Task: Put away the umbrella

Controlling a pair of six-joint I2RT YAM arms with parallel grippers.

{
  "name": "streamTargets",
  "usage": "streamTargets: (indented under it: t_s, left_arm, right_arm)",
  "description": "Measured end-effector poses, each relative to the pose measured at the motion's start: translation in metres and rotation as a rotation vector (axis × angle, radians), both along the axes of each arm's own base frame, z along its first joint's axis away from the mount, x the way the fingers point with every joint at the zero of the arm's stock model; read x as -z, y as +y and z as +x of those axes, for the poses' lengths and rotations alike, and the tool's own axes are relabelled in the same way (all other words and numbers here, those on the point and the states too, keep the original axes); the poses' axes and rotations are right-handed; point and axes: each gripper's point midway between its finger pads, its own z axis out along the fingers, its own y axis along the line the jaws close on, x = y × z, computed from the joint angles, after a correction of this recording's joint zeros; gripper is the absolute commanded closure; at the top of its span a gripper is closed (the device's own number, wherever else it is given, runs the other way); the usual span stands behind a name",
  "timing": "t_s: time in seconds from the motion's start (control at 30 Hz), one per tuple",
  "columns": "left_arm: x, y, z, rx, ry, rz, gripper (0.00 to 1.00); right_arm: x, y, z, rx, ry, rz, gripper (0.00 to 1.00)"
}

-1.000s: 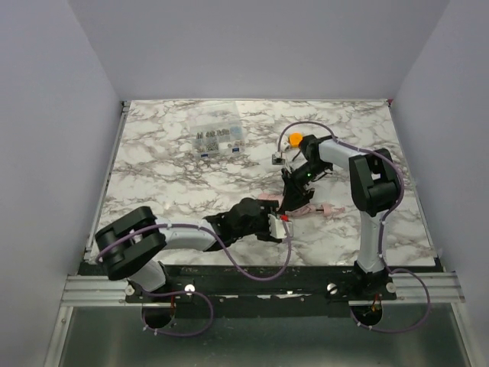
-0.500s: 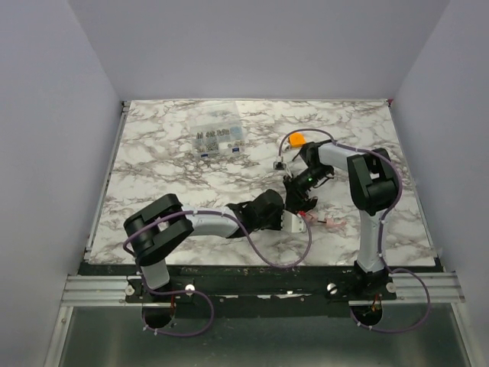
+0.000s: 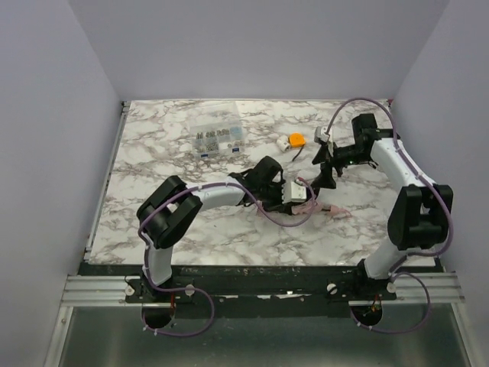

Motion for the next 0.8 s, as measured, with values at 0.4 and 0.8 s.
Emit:
streamTargets:
  t_s: [0.4,0.8]
  left_arm:
    - [-0.006,-0.003,0.008,-0.004,0.290,0.008,1.00]
    - [-0.004,-0.010,0.001,-0.073,0.530,-0.016,1.00]
  right_arm:
    - [0.015,0.005,-0.066,-0.305,-0.411,0.038,0.00]
    - [0.084,0.046,-0.072,-0.427,-0.622,-0.159,0.01]
